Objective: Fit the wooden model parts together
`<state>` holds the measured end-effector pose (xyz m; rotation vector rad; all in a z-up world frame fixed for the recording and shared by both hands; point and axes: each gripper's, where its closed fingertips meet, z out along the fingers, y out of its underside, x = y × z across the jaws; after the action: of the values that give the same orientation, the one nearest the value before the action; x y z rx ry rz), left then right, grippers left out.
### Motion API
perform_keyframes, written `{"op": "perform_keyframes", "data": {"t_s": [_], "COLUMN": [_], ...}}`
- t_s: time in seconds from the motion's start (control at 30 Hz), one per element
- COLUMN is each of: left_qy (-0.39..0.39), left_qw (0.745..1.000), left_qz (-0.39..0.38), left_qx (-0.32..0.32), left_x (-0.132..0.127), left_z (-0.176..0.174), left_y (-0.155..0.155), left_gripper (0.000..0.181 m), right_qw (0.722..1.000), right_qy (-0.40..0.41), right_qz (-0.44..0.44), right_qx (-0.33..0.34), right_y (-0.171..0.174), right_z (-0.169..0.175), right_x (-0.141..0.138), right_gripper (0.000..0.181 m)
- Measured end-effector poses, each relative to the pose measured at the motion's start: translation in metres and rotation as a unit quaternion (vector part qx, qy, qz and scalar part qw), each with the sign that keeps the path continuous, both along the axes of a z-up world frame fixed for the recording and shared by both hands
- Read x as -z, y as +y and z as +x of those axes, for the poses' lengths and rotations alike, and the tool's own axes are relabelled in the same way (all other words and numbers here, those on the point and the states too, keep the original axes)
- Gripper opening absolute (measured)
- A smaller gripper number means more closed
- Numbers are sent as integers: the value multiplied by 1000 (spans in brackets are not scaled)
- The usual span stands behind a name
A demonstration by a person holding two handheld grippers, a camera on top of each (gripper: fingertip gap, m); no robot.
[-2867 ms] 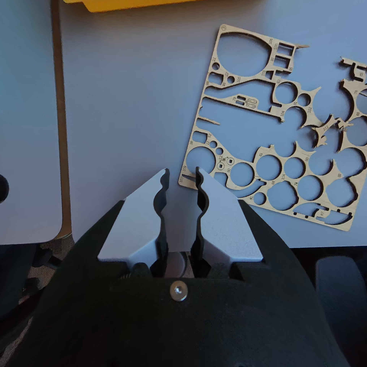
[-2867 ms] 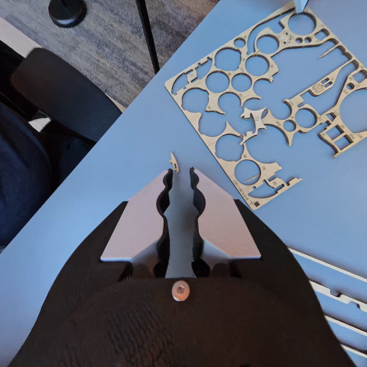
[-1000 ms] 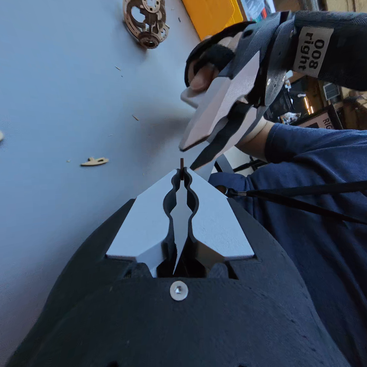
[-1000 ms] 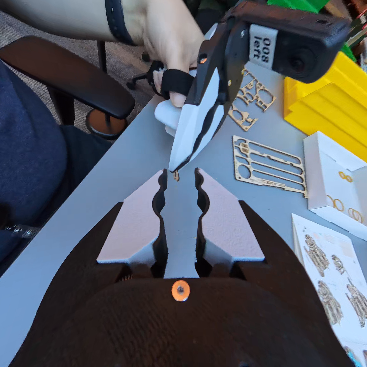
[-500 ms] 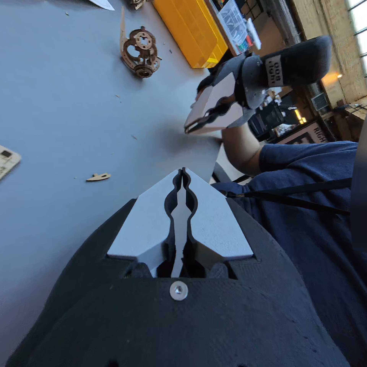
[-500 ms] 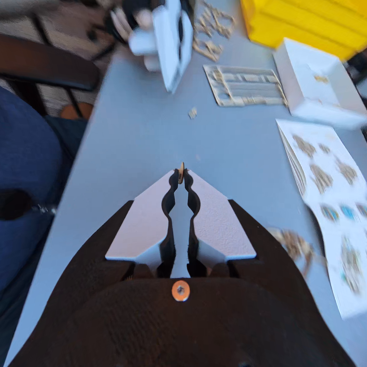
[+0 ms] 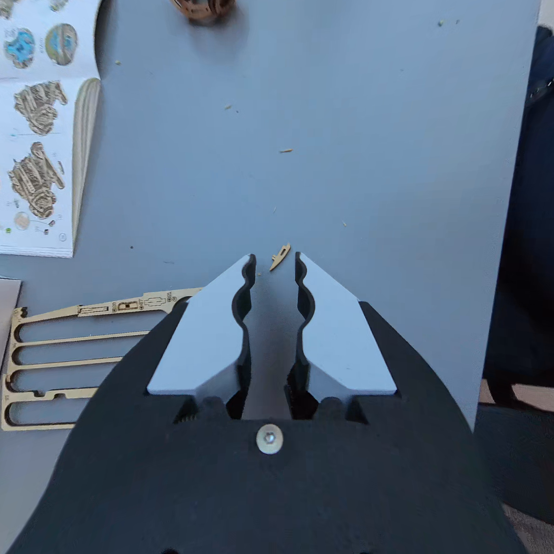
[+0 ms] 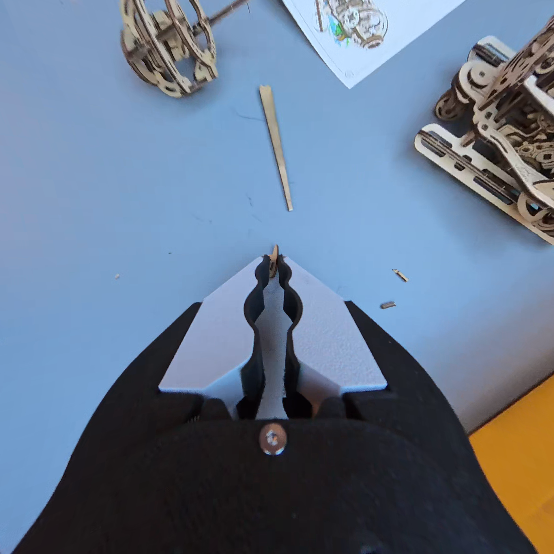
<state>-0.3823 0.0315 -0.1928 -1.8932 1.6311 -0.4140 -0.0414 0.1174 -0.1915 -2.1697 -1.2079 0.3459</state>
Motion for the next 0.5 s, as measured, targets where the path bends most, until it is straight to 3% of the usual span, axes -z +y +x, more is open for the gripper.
{"op": "perform_keyframes", "data": {"t_s": [0.13, 0.17, 0.23, 0.37, 0.43, 0.5], "left_qy": [16, 10, -7, -18, -52, -111], "left_qw": [1000, 1000, 999, 999, 998, 994], "left_qz": [-6, -17, -26, -24, -19, -14], "left_qx": [16, 21, 22, 18, 6, 6], "left_x": [5, 6, 6, 4, -10, -38], "left_z": [1, 2, 5, 8, 19, 53], "left_y": [-1, -4, -5, -7, -6, -6], "left_gripper": [18, 9, 6, 6, 5, 5], "right_qw": [1000, 1000, 999, 995, 990, 981], "right_qy": [22, 29, 25, 70, 102, 132], "right_qz": [1, 1, 11, 53, 77, 117], "right_qx": [-4, -3, 17, 39, 60, 81], "right_y": [1, 0, 1, -14, -24, -32], "right_z": [0, 0, 9, 22, 30, 37], "right_x": [2, 1, -1, -21, -29, -36], "right_gripper": [4, 6, 21, 22, 20, 18]}}
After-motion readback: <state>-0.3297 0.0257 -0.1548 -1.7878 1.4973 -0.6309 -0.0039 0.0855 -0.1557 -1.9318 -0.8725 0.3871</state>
